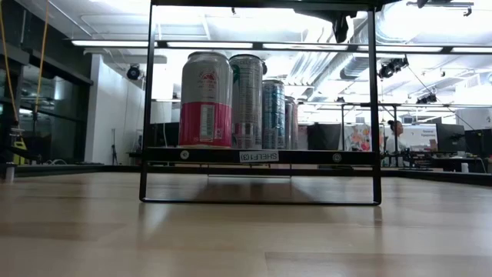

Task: Place canned beverage on shelf
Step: Put the white pink soda can on the shelf aligned with the other white pink soda cans

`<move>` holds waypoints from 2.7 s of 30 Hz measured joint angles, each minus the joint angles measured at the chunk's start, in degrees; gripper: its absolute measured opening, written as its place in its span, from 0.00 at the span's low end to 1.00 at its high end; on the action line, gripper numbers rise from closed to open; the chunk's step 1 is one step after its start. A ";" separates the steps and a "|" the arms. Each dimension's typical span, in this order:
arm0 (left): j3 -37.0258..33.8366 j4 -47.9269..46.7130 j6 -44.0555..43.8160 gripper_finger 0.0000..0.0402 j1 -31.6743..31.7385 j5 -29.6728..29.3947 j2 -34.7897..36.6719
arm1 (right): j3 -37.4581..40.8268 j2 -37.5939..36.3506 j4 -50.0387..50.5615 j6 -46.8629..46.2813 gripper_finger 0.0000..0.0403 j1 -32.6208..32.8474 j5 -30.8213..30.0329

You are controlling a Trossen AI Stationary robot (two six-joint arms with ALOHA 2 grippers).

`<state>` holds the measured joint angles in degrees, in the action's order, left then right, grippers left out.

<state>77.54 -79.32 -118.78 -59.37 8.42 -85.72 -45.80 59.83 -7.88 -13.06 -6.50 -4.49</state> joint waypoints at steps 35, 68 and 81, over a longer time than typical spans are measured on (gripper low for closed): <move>-7.50 7.20 8.77 0.46 0.57 -0.13 -0.44 | 0.00 0.01 2.14 0.04 0.00 0.00 -0.04; 19.76 -2.55 60.12 0.45 43.45 -9.10 16.34 | 0.00 0.02 -0.92 -9.50 0.00 0.17 3.72; 41.26 -1.32 97.68 0.45 59.46 -9.15 -3.45 | -15.95 4.36 7.76 -3.92 0.31 7.53 2.79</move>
<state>118.79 -80.63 -21.09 0.08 -0.74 -89.16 -61.75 64.19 -0.12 -16.98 1.03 -1.71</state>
